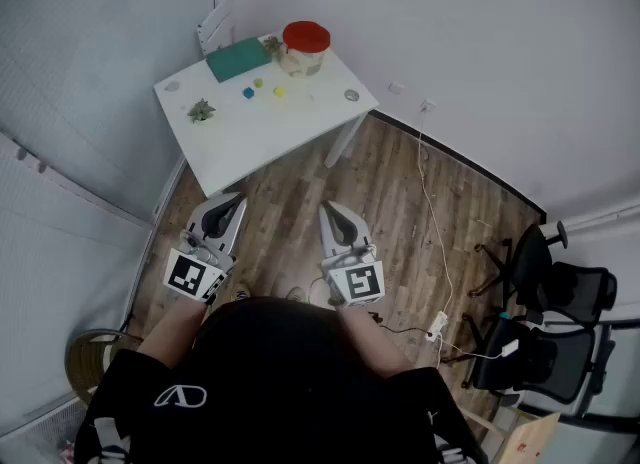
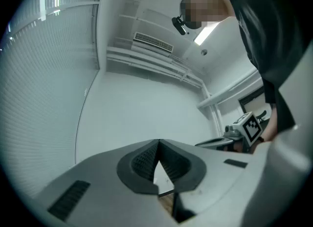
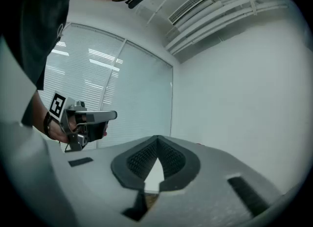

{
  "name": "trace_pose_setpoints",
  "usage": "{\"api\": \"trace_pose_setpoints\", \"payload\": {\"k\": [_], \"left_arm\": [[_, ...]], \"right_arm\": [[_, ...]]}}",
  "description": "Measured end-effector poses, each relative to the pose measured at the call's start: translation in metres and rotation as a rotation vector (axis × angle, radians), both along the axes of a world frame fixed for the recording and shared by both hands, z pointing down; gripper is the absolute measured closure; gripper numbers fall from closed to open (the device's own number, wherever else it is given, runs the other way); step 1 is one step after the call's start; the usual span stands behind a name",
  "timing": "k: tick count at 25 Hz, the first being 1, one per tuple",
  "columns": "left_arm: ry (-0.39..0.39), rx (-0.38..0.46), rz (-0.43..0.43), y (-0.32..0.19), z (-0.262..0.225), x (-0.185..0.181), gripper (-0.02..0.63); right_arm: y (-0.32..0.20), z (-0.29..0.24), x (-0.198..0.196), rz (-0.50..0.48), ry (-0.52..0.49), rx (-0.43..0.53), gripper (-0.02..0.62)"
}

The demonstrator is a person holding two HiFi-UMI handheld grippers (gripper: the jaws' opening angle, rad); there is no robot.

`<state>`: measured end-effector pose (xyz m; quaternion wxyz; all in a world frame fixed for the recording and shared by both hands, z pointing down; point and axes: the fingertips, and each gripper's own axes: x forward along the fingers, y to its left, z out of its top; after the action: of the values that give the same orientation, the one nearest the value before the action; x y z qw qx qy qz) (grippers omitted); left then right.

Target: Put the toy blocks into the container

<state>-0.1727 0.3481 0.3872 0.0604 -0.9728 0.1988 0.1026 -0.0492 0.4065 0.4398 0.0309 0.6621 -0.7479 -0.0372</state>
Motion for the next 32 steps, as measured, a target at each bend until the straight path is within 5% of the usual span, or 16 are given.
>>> {"api": "trace_pose_setpoints", "payload": {"k": [17,22,32], "left_arm": [[0.002,-0.007,-0.032,-0.009,0.001,0.006,0.601],[0.000,-0.003,-0.073,-0.012,0.000,0.017,0.601],[-0.015,0.005,-0.168,-0.020,0.009,0.043,0.601]], "right_arm": [[-0.004,-0.011,0.016,-0.033,-0.088,0.064,0.591],[-0.005,-0.023,0.037,-0.067,-0.075,0.139,0.591],[-0.027,-0.009,0.086,-0.132,-0.081,0.119,0.591]]}}
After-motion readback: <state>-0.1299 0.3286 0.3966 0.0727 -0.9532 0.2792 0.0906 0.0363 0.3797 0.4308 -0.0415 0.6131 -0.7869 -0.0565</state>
